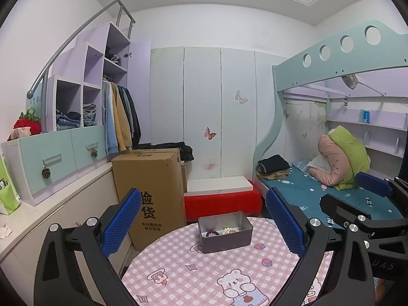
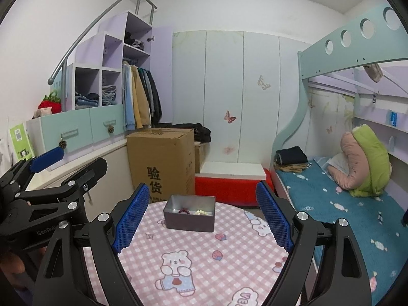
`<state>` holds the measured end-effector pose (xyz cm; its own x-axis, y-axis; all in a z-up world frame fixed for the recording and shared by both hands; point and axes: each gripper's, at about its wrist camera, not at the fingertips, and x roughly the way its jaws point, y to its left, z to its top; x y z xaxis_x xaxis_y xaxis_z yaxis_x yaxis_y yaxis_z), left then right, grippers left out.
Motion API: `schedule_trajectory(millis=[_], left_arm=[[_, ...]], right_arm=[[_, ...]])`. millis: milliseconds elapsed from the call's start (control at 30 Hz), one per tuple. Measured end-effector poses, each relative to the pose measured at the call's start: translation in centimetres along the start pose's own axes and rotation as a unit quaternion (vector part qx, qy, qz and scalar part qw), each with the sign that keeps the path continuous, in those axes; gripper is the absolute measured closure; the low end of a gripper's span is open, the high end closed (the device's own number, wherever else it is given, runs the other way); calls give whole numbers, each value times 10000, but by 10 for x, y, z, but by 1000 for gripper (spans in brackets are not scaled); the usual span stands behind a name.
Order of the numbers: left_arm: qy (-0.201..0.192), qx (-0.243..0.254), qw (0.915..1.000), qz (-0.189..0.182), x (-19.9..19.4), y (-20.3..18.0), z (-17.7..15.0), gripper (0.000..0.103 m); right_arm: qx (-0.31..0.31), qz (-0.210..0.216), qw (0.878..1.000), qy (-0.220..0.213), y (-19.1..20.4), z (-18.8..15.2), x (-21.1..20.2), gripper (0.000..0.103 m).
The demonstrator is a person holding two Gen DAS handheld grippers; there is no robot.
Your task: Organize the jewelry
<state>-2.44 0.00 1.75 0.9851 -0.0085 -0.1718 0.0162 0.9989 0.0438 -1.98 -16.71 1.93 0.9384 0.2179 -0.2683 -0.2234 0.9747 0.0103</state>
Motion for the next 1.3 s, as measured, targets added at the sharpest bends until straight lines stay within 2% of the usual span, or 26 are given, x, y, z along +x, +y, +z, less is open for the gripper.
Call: schedule_trajectory(millis=[1300], left_arm=[[8,48,10000,19,2,-5,-1,8]], right_arm=[[43,19,10000,41,-5,1,2,20]])
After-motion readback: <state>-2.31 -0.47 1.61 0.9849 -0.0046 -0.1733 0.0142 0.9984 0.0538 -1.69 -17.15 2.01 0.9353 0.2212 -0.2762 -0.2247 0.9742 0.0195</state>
